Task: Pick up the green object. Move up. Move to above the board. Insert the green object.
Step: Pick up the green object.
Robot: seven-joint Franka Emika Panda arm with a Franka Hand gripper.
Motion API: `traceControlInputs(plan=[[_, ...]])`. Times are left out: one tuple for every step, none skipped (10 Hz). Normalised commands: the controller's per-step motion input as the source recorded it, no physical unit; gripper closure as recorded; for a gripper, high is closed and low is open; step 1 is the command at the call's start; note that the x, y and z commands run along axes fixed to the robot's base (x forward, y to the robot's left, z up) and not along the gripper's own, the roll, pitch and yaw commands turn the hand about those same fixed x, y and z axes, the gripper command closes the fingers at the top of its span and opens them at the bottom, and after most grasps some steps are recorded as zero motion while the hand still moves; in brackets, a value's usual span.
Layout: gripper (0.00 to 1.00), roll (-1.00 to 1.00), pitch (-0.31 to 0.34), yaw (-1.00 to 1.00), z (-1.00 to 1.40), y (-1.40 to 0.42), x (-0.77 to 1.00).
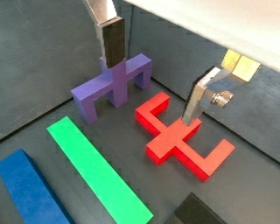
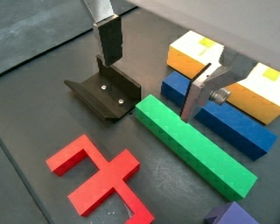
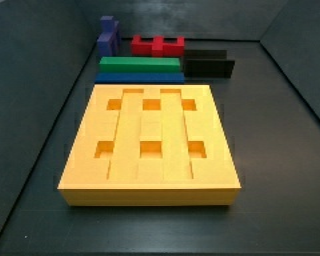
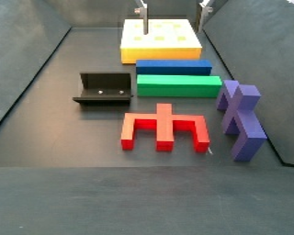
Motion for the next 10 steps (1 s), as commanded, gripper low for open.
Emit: traceControlInputs(plan=[[0.00,0.01,0.000,0.00,-0.01,0.00,0.00],[0.00,0.00,0.000,0.00,-0.02,0.00,0.00],[0.00,0.12,0.029,-0.11,-0.09,-0.18,0.08],[0.00,0.05,-0.004,-0.38,-0.23,-0.24,0.00],[0.00,0.03,-0.064,-0.48,-0.29,-0.30,-0.08],[0.00,0.00,-0.139,-0.64,-0.29,-0.25,-0.18],[0.00,-0.04,-0.146,-0.79,-0.30,-0.21,-0.07],[0.00,-0.03,-0.136,-0.84,-0.27,-0.18,-0.01],[0.00,0.00,-0.129,-0.89,-0.23,-0.11,0.00],[0.00,0.00,-0.127,-0.90,-0.19,-0.05,0.00]])
